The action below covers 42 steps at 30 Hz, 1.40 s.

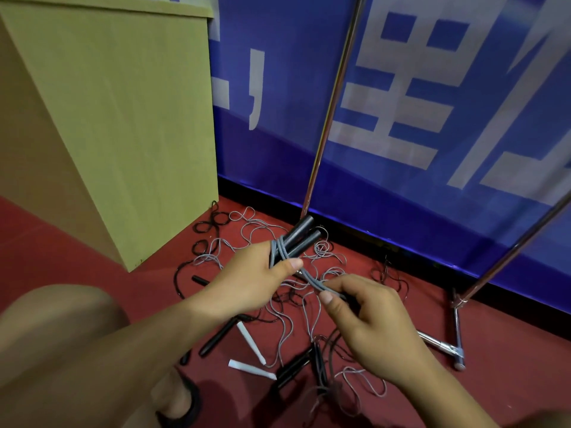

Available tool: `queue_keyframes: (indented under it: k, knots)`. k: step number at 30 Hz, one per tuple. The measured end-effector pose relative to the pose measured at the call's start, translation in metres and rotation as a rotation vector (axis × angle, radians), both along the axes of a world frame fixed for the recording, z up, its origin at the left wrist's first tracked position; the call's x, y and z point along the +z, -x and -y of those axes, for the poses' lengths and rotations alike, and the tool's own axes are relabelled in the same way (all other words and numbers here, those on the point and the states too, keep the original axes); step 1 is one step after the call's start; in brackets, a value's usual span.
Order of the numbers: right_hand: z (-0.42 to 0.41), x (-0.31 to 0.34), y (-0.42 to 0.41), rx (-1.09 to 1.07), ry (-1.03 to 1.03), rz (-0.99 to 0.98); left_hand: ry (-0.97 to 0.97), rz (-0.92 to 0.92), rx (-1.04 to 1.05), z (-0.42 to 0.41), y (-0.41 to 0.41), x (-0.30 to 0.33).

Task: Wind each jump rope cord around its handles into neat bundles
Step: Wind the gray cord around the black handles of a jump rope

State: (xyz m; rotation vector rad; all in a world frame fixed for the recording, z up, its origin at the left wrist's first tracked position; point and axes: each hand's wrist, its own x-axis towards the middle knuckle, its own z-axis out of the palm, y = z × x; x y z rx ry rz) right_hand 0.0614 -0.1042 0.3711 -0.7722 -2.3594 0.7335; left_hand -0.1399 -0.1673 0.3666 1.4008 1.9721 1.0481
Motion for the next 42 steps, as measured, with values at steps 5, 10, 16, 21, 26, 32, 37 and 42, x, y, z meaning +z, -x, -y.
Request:
queue_keyframes:
  k: [5, 10, 16, 21, 26, 32, 37, 42]
  knots:
    - [-0.001, 0.0, -0.002, -0.03, 0.098, -0.056, 0.126, -0.198, -0.117, -0.002, 0.002, -0.002]
    - [-0.002, 0.002, -0.002, -0.006, 0.12, -0.064, 0.162, -0.261, -0.192, 0.002, -0.007, -0.003]
    - [0.001, 0.0, -0.001, 0.034, 0.112, 0.016, 0.226, -0.426, -0.256, 0.006, -0.015, -0.001]
    - [-0.001, -0.008, 0.0, -0.052, -0.085, 0.071, 0.287, -0.574, -0.27, 0.005, -0.019, -0.004]
    - [-0.006, -0.003, 0.001, -0.147, -0.045, 0.066, 0.325, -0.603, -0.368, 0.009, -0.021, -0.001]
    - [-0.022, 0.011, 0.001, -0.058, 0.854, -0.181, 0.277, -0.289, -0.504, 0.017, -0.026, 0.014]
    - [-0.026, 0.008, 0.002, 0.089, 1.114, -0.223, 0.194, -0.034, -0.539, 0.021, -0.024, 0.021]
    - [-0.023, 0.006, 0.011, 0.06, 0.981, -0.219, 0.037, 0.102, -0.426, 0.019, -0.018, 0.023]
